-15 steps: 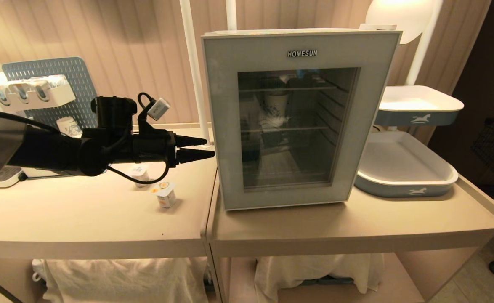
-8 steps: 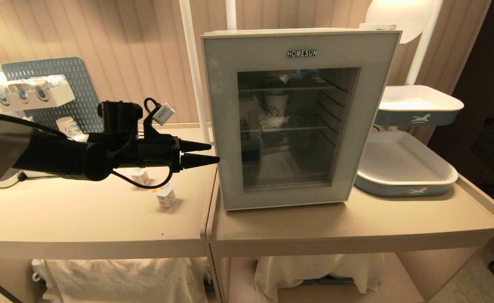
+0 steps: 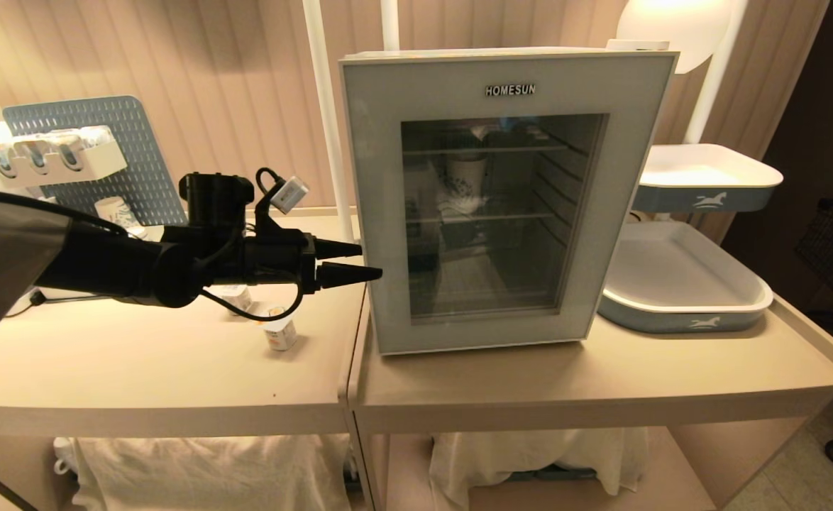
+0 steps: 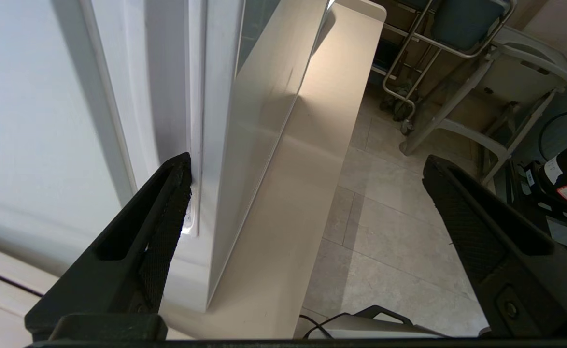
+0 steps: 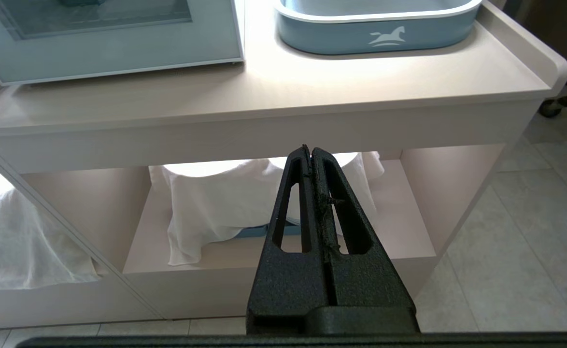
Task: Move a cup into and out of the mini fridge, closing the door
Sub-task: Open the freezer door
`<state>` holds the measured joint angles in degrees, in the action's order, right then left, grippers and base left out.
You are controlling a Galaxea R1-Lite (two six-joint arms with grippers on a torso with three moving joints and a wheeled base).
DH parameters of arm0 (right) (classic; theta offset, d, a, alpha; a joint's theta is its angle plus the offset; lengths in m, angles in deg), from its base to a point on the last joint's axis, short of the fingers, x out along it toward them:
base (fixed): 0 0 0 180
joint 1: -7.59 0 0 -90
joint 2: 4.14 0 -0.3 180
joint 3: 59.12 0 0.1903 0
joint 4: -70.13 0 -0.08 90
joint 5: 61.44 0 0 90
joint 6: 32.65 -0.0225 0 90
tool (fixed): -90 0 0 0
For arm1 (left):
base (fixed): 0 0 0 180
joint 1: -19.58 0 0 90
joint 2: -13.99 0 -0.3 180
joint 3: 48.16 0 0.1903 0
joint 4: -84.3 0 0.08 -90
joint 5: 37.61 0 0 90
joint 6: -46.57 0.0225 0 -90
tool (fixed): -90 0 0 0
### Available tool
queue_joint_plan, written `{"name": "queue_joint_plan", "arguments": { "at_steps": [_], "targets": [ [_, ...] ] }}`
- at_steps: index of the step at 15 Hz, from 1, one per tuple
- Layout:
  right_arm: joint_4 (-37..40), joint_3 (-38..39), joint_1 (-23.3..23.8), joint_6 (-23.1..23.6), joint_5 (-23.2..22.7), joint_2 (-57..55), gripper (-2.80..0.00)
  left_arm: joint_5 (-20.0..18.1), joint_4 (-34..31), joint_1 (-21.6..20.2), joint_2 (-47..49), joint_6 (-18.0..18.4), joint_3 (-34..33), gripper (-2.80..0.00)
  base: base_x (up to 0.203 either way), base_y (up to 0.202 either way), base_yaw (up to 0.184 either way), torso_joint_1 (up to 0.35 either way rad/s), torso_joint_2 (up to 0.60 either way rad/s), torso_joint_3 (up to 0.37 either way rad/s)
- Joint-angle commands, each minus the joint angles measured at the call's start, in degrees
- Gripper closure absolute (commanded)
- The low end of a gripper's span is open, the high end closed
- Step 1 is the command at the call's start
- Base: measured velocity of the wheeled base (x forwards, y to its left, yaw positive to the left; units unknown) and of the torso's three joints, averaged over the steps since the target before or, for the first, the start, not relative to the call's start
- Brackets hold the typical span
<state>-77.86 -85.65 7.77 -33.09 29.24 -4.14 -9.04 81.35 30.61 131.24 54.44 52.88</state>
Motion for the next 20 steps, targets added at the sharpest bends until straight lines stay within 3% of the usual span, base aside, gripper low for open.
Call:
{"name": "queue_joint_plan", "arguments": {
  "at_steps": [1,7,10,14,20],
  "targets": [
    [0.1,0.0,0.0,0.0,0.0,-0.1,0.00,-0.4,0.1,0.6,0.7,0.0,0.6,-2.80,0.000,0.000,0.000,0.000,0.00,0.000],
    [0.1,0.0,0.0,0.0,0.0,-0.1,0.00,-2.1,-0.1,1.7,-1.4,0.0,-2.0,-2.80,0.000,0.000,0.000,0.000,0.00,0.000],
    [0.1,0.0,0.0,0.0,0.0,-0.1,0.00,-9.5,-0.4,1.4,-4.3,0.1,-4.8,-2.80,0.000,0.000,0.000,0.000,0.00,0.000],
    [0.1,0.0,0.0,0.0,0.0,-0.1,0.00,-14.8,-0.4,2.4,-9.8,0.2,-9.6,-2.80,0.000,0.000,0.000,0.000,0.00,0.000],
    [0.1,0.0,0.0,0.0,0.0,-0.1,0.00,-15.7,-0.7,17.5,-20.0,0.1,-17.5,-2.80,0.000,0.000,0.000,0.000,0.00,0.000]
  ]
}}
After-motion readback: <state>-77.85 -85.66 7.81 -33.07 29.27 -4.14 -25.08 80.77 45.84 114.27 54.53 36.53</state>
